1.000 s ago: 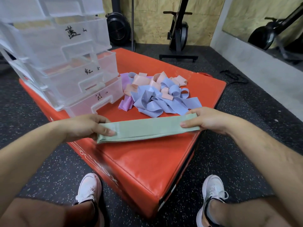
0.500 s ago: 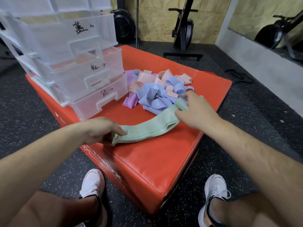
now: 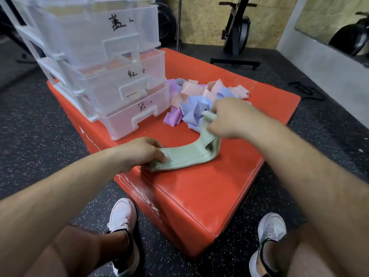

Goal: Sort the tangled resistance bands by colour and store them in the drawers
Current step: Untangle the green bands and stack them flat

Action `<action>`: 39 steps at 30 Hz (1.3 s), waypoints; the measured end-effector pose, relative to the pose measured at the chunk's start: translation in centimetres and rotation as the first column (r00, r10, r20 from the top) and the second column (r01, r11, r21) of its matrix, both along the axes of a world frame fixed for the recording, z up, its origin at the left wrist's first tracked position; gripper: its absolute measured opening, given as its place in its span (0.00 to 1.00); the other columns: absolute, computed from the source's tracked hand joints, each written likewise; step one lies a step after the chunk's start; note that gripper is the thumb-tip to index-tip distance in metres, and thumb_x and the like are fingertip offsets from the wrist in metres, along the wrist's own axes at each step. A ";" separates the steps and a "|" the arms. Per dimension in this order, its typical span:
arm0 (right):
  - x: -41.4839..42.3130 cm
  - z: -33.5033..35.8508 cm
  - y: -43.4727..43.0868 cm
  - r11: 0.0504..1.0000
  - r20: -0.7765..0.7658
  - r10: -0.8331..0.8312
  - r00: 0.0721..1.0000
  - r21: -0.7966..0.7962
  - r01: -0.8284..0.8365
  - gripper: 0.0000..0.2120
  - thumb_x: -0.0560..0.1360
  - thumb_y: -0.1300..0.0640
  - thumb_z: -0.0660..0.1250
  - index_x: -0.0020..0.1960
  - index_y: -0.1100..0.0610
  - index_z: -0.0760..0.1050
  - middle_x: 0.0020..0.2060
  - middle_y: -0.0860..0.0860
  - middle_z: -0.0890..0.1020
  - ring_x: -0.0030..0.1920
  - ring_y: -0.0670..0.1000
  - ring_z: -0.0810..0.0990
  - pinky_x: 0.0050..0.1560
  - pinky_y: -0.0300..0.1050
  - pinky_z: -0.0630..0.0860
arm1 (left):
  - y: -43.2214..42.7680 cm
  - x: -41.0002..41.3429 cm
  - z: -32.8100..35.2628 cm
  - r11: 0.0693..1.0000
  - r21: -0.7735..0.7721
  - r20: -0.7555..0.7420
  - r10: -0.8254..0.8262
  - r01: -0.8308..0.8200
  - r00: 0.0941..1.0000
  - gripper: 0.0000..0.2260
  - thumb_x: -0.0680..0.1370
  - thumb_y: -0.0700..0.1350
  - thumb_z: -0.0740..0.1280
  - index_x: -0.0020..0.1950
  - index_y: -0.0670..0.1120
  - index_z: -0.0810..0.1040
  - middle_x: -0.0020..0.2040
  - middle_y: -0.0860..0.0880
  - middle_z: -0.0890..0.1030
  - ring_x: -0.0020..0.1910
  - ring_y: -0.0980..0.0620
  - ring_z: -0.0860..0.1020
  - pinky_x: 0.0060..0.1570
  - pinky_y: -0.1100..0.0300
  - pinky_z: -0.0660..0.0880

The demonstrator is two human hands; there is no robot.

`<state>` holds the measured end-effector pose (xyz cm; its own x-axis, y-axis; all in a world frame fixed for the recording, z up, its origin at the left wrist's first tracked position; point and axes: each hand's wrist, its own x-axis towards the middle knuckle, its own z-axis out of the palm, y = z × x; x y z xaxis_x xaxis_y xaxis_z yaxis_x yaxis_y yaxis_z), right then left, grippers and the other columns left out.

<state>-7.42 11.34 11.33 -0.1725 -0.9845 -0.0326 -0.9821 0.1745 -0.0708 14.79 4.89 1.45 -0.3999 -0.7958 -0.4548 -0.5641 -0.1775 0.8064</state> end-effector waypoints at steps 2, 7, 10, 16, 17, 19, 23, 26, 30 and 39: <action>-3.7 0.6 -0.2 0.999 0.101 -0.047 0.994 0.009 0.047 0.08 0.72 0.53 0.69 0.40 0.56 0.74 0.37 0.51 0.77 0.38 0.53 0.75 0.34 0.45 0.64 | -1.0 0.3 0.7 0.993 -0.119 0.077 -0.007 0.016 0.997 0.11 0.69 0.38 0.75 0.50 0.42 0.83 0.43 0.41 0.83 0.41 0.46 0.78 0.40 0.56 0.75; -10.5 -3.2 1.0 0.994 0.526 -0.061 0.849 -0.046 0.100 0.13 0.73 0.54 0.76 0.52 0.54 0.74 0.44 0.49 0.80 0.42 0.51 0.77 0.46 0.47 0.73 | -3.2 2.1 2.1 0.865 -0.501 0.145 0.071 0.011 0.987 0.11 0.69 0.49 0.76 0.49 0.52 0.80 0.43 0.54 0.82 0.43 0.55 0.79 0.45 0.59 0.76; -11.4 -7.2 1.7 0.999 0.487 -0.040 0.873 -0.005 0.048 0.16 0.73 0.53 0.76 0.53 0.52 0.70 0.43 0.46 0.78 0.41 0.49 0.76 0.42 0.44 0.71 | -2.4 2.2 0.3 0.778 -0.598 0.269 -0.032 0.193 0.963 0.10 0.74 0.46 0.75 0.52 0.48 0.77 0.44 0.52 0.79 0.43 0.51 0.77 0.40 0.59 0.69; -11.6 -10.6 2.5 0.997 0.276 0.081 0.958 -0.011 -0.081 0.19 0.73 0.48 0.74 0.59 0.46 0.69 0.48 0.46 0.80 0.47 0.52 0.78 0.47 0.48 0.72 | -2.2 2.2 -1.3 0.705 -0.609 0.415 -0.108 0.364 0.903 0.11 0.73 0.46 0.74 0.49 0.47 0.73 0.43 0.52 0.76 0.43 0.50 0.73 0.44 0.55 0.70; -11.5 -10.3 2.6 0.995 0.274 0.098 0.957 -0.008 -0.100 0.19 0.73 0.48 0.74 0.60 0.45 0.70 0.49 0.45 0.80 0.48 0.51 0.78 0.49 0.48 0.74 | -2.3 2.2 -1.1 0.704 -0.600 0.430 -0.118 0.380 0.895 0.11 0.73 0.45 0.74 0.49 0.47 0.74 0.43 0.51 0.77 0.44 0.50 0.73 0.45 0.54 0.70; -11.5 -9.9 2.5 0.994 0.285 0.107 0.952 0.004 -0.113 0.16 0.73 0.48 0.74 0.57 0.45 0.71 0.44 0.43 0.81 0.46 0.50 0.78 0.49 0.48 0.75 | -2.7 2.1 -0.9 0.694 -0.584 0.464 -0.141 0.421 0.875 0.12 0.73 0.45 0.75 0.50 0.47 0.75 0.43 0.50 0.77 0.45 0.48 0.75 0.46 0.54 0.70; -11.8 -9.4 2.7 0.988 0.252 0.133 0.959 0.045 -0.149 0.13 0.73 0.47 0.74 0.50 0.45 0.70 0.38 0.45 0.83 0.42 0.43 0.78 0.45 0.47 0.75 | -3.1 2.3 -1.0 0.634 -0.621 0.462 -0.178 0.460 0.869 0.17 0.72 0.44 0.76 0.58 0.48 0.77 0.49 0.50 0.79 0.51 0.49 0.76 0.52 0.56 0.71; -12.4 -8.5 3.2 0.988 0.233 0.147 0.961 0.009 -0.153 0.13 0.73 0.45 0.74 0.49 0.45 0.71 0.41 0.43 0.81 0.42 0.42 0.77 0.45 0.47 0.75 | -2.7 2.6 -0.7 0.576 -0.703 0.358 -0.221 0.417 0.907 0.15 0.73 0.44 0.76 0.57 0.51 0.78 0.47 0.50 0.79 0.47 0.54 0.76 0.48 0.63 0.70; -13.0 -8.5 3.6 0.986 0.212 0.151 0.965 0.038 -0.163 0.13 0.72 0.44 0.74 0.49 0.46 0.71 0.41 0.43 0.79 0.42 0.46 0.77 0.44 0.48 0.74 | -2.3 3.2 -1.2 0.519 -0.730 0.362 -0.258 0.445 0.896 0.11 0.74 0.46 0.75 0.51 0.55 0.75 0.44 0.56 0.77 0.46 0.54 0.76 0.49 0.53 0.73; -12.0 -8.7 2.9 0.972 0.112 0.199 0.974 0.104 -0.211 0.13 0.70 0.45 0.72 0.43 0.47 0.69 0.42 0.43 0.75 0.47 0.48 0.72 0.47 0.49 0.73 | -3.1 1.8 -1.2 0.552 -0.614 0.531 -0.241 0.565 0.812 0.12 0.74 0.54 0.71 0.42 0.56 0.67 0.35 0.57 0.77 0.43 0.59 0.74 0.47 0.52 0.74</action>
